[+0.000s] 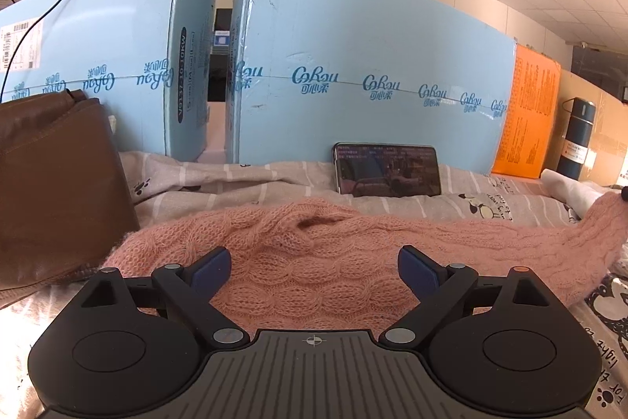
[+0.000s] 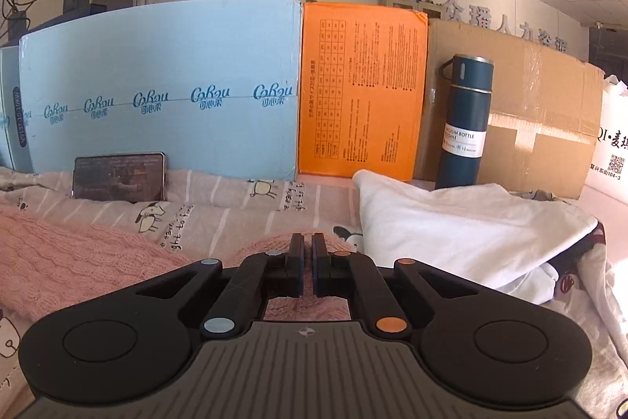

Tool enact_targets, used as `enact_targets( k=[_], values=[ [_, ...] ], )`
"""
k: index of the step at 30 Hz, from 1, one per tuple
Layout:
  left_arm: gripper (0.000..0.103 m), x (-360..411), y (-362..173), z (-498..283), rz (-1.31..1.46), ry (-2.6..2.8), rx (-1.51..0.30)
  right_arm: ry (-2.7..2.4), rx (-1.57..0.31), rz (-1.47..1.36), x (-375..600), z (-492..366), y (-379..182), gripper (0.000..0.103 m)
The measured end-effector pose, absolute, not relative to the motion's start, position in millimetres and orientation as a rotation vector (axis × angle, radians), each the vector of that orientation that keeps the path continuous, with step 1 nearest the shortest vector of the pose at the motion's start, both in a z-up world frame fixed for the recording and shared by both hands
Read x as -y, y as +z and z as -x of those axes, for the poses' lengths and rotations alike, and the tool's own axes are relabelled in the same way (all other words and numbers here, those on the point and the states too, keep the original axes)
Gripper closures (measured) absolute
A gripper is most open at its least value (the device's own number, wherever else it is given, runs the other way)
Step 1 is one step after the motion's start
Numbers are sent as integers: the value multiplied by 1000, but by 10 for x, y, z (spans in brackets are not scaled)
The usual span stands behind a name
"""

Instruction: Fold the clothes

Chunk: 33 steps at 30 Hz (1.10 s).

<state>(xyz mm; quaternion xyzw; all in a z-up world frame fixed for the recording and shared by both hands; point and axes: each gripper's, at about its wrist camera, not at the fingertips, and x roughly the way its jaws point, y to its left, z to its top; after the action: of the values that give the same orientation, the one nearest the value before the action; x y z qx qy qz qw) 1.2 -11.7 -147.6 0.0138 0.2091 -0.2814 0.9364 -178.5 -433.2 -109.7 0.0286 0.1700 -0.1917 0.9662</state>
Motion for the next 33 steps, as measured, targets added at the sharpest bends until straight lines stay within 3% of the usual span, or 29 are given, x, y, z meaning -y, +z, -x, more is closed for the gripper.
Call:
enact_targets(
  k=[4, 9, 10, 11, 12, 13, 19, 20, 21, 22, 23, 25, 27, 33],
  values=[
    [9, 212, -1466, 27, -53, -677, -410, -424, -246, -110, 4412, 1772, -897, 101],
    [9, 578, -1438, 73, -235, -791, -354, -378, -281, -175, 4497, 1714, -908, 100],
    [9, 638, -1442, 47, -255, -792, -357, -363, -296, -188, 4494, 1720, -944, 96],
    [9, 697, -1446, 20, -275, -792, -361, -355, -321, -202, 4494, 1723, -986, 82],
    [9, 748, -1440, -13, -287, -800, -364, -354, -345, -215, 4492, 1732, -1037, 61],
    [9, 798, -1434, -47, -298, -809, -367, -353, -364, -223, 4489, 1747, -1090, 57],
    [9, 1093, -1403, -271, -368, -895, -429, -386, -508, -233, 4478, 1718, -1460, 57],
    [10, 1130, -1428, -294, -374, -906, -449, -386, -512, -231, 4468, 1722, -1491, 63],
    [10, 1167, -1454, -316, -381, -917, -468, -386, -515, -219, 4445, 1725, -1513, 76],
    [14, 1183, -1496, -318, -382, -932, -479, -389, -515, -207, 4420, 1729, -1533, 83],
    [25, 1197, -1539, -319, -382, -948, -490, -396, -510, -195, 4392, 1734, -1541, 92],
    [72, 1204, -1587, -302, -385, -968, -493, -399, -486, -164, 4341, 1743, -1524, 98],
    [89, 1174, -1558, -283, -381, -967, -460, -401, -461, -135, 4291, 1752, -1503, 100],
    [92, 1095, -1364, -260, -328, -873, -328, -381, -349, -83, 4205, 1725, -1324, 100]
  ],
)
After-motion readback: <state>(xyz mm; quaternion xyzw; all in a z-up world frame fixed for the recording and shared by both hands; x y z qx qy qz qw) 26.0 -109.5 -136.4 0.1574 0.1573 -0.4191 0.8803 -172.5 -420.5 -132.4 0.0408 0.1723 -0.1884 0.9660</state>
